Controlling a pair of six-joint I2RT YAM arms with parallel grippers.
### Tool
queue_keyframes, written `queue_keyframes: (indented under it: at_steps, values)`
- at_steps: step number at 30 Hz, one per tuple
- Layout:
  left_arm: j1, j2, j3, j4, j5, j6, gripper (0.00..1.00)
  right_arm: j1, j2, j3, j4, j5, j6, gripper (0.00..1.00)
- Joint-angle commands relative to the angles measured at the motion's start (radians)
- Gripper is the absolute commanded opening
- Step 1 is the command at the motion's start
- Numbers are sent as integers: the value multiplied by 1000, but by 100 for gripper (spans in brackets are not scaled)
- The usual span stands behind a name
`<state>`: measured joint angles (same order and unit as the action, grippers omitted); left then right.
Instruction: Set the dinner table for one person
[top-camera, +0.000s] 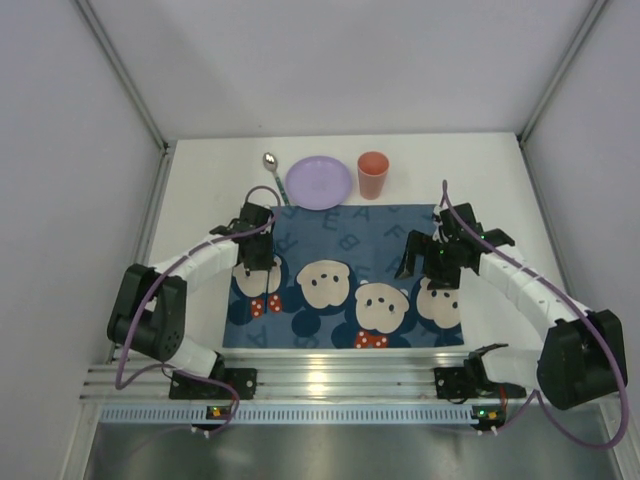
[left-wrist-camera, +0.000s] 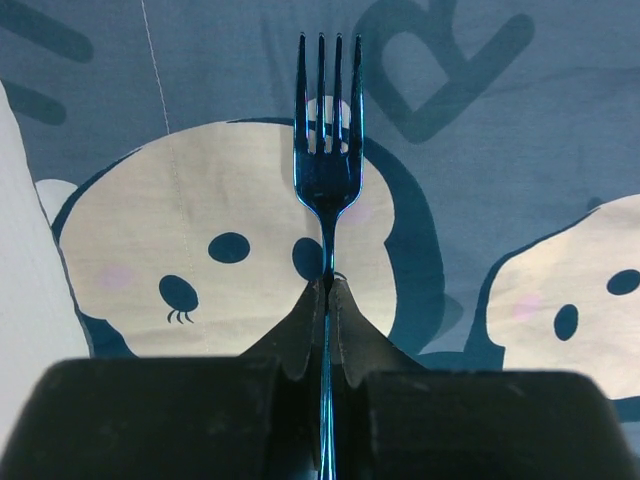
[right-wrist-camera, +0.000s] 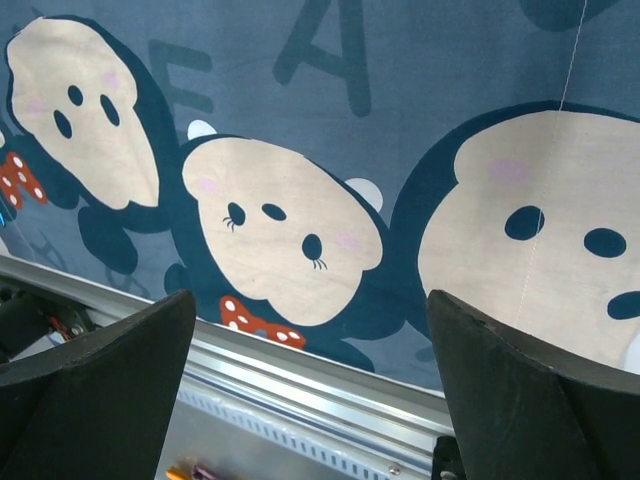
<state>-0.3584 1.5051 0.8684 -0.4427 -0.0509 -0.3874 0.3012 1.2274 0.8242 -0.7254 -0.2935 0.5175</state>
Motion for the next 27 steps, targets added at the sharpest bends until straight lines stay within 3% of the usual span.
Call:
queue_keyframes:
  at_steps: [1,4,5,8,9,12,15,18,27]
  values:
    - [-4,9,-9,75,-23,-10,0,13,-28,-8,3,20,-10,100]
    - [-4,15,-5,58,-27,-10,4,13,-14,-4,1,27,-13,100]
    - [-4,11,-2,50,-23,-10,21,13,-3,0,3,30,-16,100]
    - [-4,-17,33,9,-35,-8,39,13,20,12,3,39,-24,100]
    - [-4,-26,49,-4,-47,-7,54,13,24,19,3,45,-28,100]
    - [-2,-37,142,-42,-108,12,69,13,46,32,4,56,-33,100]
    - [10,24,332,-53,-162,31,76,13,64,46,3,65,-39,100]
    - [30,162,482,-73,-190,36,76,13,84,62,-2,76,-46,100]
    - [65,705,1261,-217,-280,65,75,-14,129,145,-55,128,-91,100]
